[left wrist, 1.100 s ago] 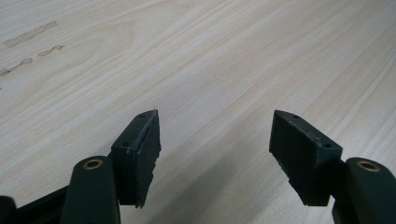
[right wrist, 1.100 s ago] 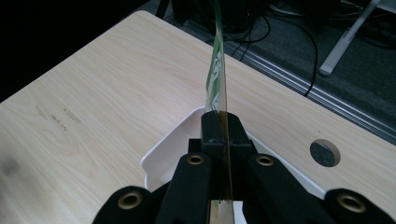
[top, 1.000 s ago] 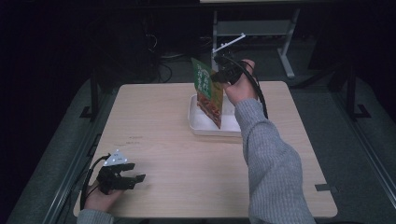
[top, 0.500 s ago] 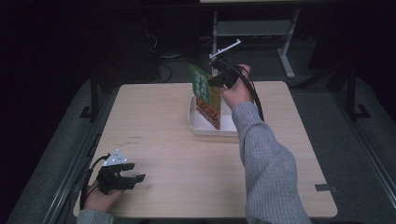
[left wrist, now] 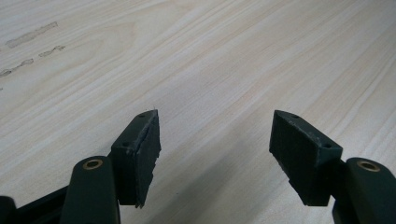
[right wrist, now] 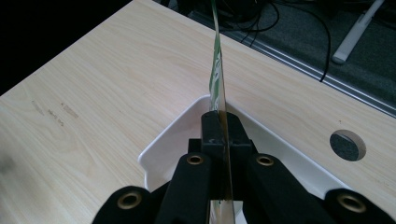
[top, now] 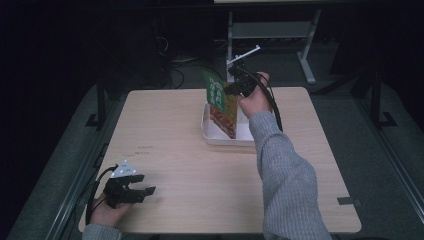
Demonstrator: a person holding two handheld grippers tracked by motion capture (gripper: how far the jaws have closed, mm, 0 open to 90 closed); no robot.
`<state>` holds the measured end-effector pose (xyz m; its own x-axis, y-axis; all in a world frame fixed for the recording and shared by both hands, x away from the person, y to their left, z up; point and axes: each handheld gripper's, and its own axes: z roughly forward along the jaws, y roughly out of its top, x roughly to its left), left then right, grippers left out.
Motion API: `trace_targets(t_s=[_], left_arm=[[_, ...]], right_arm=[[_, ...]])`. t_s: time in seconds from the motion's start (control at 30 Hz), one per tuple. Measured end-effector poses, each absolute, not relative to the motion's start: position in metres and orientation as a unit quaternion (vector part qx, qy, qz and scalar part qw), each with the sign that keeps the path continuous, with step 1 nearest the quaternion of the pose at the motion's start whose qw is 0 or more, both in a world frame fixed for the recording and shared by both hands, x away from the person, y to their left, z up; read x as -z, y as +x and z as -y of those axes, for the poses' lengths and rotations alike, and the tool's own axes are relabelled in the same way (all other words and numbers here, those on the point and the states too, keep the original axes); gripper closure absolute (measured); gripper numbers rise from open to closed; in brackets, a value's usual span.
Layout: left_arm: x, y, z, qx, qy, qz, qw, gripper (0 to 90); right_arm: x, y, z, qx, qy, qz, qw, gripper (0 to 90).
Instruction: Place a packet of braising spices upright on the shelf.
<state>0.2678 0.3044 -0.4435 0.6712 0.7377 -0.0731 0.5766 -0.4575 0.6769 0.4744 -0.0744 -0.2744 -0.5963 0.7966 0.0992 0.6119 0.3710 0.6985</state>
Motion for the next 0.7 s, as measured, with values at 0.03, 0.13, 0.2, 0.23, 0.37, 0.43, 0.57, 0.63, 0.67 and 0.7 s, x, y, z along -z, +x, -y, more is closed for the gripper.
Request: trace_targets(t_s=[0.03, 0.13, 0.2, 0.23, 0.37, 0.43, 0.57, 0.63, 0.67, 0.7], left_arm=[[0.444, 0.268, -0.304, -0.116, 0.846, -0.388, 0.347, 33.2], [0.444, 0.268, -0.304, -0.116, 0.845, -0.389, 0.347, 33.2], [0.444, 0.268, -0.304, -0.116, 0.846, -0.388, 0.346, 33.3], [0.444, 0.268, -0.304, -0.116, 0.846, -0.388, 0.346, 33.3], [0.444, 0.268, -0.304, -0.116, 0.846, -0.388, 0.347, 33.3], [0.444, 0.268, -0.304, -0.115, 0.847, -0.387, 0.346, 33.3], [0.444, 0.268, -0.304, -0.115, 0.846, -0.387, 0.347, 33.3], [0.444, 0.268, -0.303, -0.115, 0.847, -0.387, 0.347, 33.3], [0.444, 0.268, -0.303, -0.115, 0.847, -0.387, 0.346, 33.3], [0.444, 0.268, -0.303, -0.115, 0.847, -0.387, 0.345, 33.3]], right_arm=[[0.274, 0.474, 0.074, -0.359, 0.431, -0.818, 0.129, 89.7], [0.275, 0.474, 0.077, -0.360, 0.434, -0.816, 0.129, 89.6], [0.276, 0.474, 0.078, -0.362, 0.437, -0.814, 0.126, 89.4], [0.277, 0.474, 0.080, -0.363, 0.438, -0.813, 0.124, 89.3], [0.277, 0.473, 0.083, -0.366, 0.438, -0.812, 0.121, 88.4], [0.277, 0.473, 0.084, -0.368, 0.439, -0.811, 0.120, 87.5], [0.275, 0.470, 0.089, -0.373, 0.440, -0.808, 0.120, 86.4], [0.275, 0.469, 0.092, -0.374, 0.441, -0.807, 0.121, 86.1], [0.275, 0.469, 0.093, -0.375, 0.442, -0.806, 0.120, 86.0], [0.276, 0.468, 0.095, -0.374, 0.443, -0.806, 0.119, 86.0]])
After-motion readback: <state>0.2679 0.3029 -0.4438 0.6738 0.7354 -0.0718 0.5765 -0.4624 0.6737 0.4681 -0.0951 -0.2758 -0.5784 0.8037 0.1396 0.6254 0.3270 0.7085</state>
